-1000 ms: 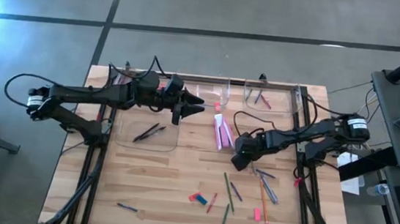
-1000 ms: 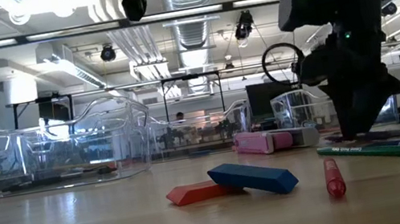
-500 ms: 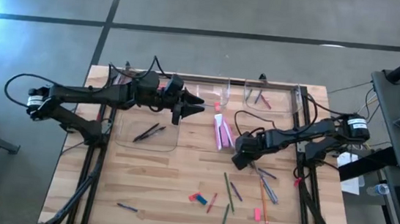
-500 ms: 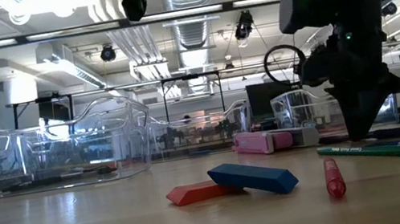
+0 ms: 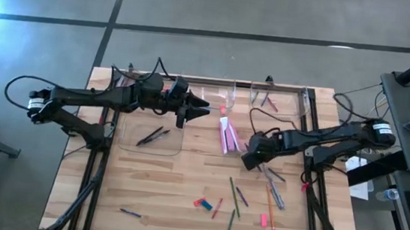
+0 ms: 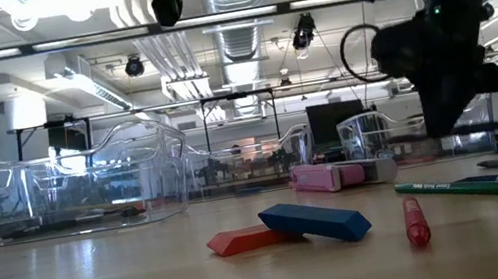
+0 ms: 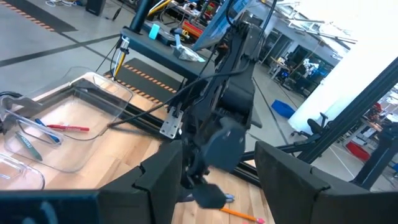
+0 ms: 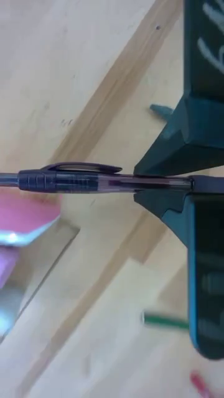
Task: Sort crayons/erasers/pens/pencils in bins
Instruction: Put the purple pen into the bottom left transparent bin
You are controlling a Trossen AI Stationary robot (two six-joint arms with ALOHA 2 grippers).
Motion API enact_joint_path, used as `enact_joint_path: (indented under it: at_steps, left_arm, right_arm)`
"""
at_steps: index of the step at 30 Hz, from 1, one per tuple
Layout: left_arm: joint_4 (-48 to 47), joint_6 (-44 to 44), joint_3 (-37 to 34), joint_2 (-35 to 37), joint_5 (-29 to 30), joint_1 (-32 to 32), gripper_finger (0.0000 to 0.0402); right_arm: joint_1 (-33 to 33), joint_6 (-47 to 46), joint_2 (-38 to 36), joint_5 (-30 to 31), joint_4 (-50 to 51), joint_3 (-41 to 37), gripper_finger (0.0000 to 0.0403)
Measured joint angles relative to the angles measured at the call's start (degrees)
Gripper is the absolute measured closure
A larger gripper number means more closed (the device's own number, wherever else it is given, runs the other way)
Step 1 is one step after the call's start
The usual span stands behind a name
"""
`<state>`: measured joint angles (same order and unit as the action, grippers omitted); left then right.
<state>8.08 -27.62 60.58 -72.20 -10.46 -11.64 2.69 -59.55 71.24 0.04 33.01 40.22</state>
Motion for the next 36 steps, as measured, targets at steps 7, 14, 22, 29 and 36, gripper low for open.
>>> enact_joint_path:
  at_steps: [7,14,22,29,36]
  left_arm:
    - [0.0,-0.7,-0.2,-0.4,0.0,0.0,0.0214]
    - [0.3,-6.2,-1.0,-3.6,-2.5,0.3,0.0213]
    - [5.8,-11.5,-0.7,-10.2,-4.7,1.2,0.0163]
    - [11.6,-17.7,-0.6,-15.6,-4.0,1.2,0.0118]
    - [18.7,-23.8,-0.6,-20.3,-2.5,1.2,0.0116]
  right_arm:
    - [-0.5,0.7,-7.7,1.7,-8.8,0.0,0.0384]
    - [-1.9,6.5,-12.1,4.4,-27.8,0.1,0.0384]
    - [-3.6,9.4,-11.7,4.5,-38.6,0.1,0.0385]
    - [-3.6,9.6,-11.2,4.4,-39.2,0.1,0.0385]
    - [-3.6,10.0,-10.9,4.4,-41.7,0.2,0.0385]
